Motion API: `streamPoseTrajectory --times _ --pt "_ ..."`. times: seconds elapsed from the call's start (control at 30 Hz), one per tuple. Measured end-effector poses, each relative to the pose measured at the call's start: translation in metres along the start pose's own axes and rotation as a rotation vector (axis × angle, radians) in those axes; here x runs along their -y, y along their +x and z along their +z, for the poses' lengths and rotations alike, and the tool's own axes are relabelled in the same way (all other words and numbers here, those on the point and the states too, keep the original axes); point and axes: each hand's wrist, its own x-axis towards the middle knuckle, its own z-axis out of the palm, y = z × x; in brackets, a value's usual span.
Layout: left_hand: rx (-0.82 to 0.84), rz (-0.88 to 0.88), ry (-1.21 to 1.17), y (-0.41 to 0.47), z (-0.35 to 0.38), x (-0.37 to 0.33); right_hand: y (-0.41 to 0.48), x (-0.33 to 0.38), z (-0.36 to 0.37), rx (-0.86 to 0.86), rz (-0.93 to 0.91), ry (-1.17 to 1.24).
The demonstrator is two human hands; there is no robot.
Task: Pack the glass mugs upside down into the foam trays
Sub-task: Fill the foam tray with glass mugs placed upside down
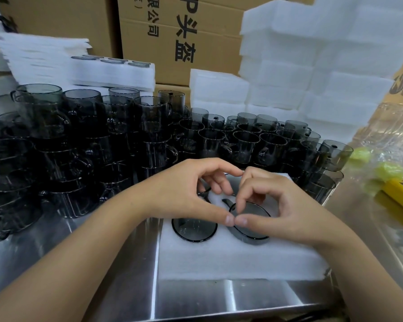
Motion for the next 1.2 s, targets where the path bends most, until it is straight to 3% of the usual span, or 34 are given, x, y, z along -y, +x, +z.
streamPoseTrajectory --times 0.43,0.9,1.2 --pt "0.001 -0.028 0.027 0.0 0.0014 0.001 0.0054 -0.0035 0.0016 0.086 0.0 -0.143" --pt "-0.008 -0.012 0.068 0.0005 0.002 0.0042 0.0031 -0.0021 -0.0027 0.14 0.029 -0.115" --pt "-0.038 0.017 -0.015 0.0014 0.0008 0.0039 0.0067 -0.0056 -0.0019 -0.07 0.054 0.029"
